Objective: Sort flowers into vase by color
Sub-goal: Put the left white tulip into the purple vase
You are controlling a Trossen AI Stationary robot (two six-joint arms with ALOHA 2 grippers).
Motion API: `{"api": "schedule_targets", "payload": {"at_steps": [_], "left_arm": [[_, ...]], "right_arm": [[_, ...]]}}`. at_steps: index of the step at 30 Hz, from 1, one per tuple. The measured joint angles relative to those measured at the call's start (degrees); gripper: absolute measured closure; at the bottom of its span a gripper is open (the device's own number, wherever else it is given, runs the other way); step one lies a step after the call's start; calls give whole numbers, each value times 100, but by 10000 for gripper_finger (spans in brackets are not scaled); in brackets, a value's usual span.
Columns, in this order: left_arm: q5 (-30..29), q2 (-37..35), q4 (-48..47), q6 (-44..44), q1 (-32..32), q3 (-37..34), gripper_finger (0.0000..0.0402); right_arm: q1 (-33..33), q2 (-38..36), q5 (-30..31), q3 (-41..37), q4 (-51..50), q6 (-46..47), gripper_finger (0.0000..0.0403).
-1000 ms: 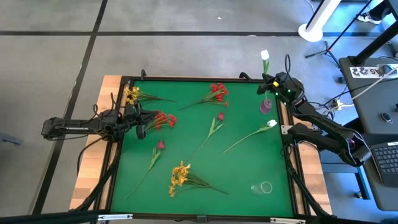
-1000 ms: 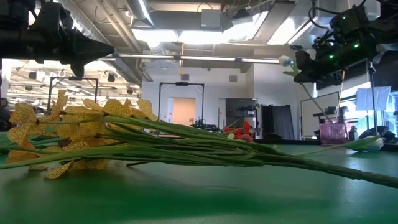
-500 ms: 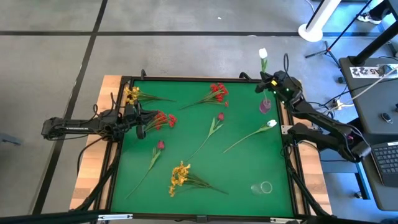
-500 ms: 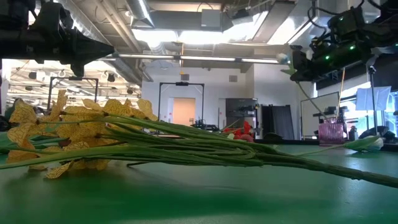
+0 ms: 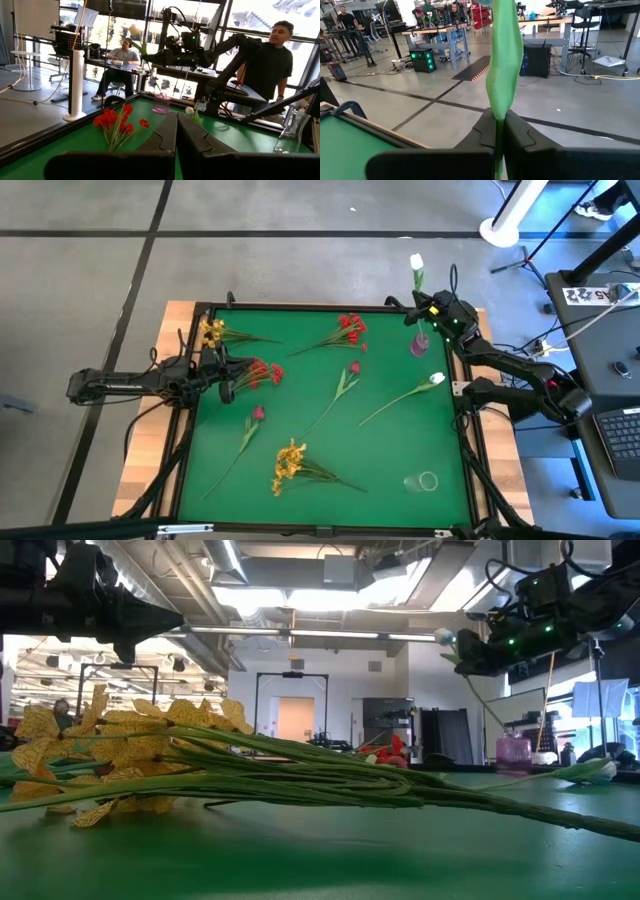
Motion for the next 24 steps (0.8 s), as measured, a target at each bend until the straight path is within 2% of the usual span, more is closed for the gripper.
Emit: {"api": "schedule_targets", "payload": {"at_steps": [10, 16, 21, 24], "left_arm": [[-30, -1, 0, 0, 0, 0, 401], [-125, 0, 0, -17, 0, 0, 401], [-138, -1, 1, -9, 0, 1, 401], [-177, -2, 0, -4, 2, 0, 401]], "right_arm": [[-2, 410, 52, 248, 499, -494, 396], [-1, 511, -62, 566, 396, -528, 396], [2, 512, 62, 472, -135, -460, 396], [2, 512, 103, 295, -124, -487, 396]]}}
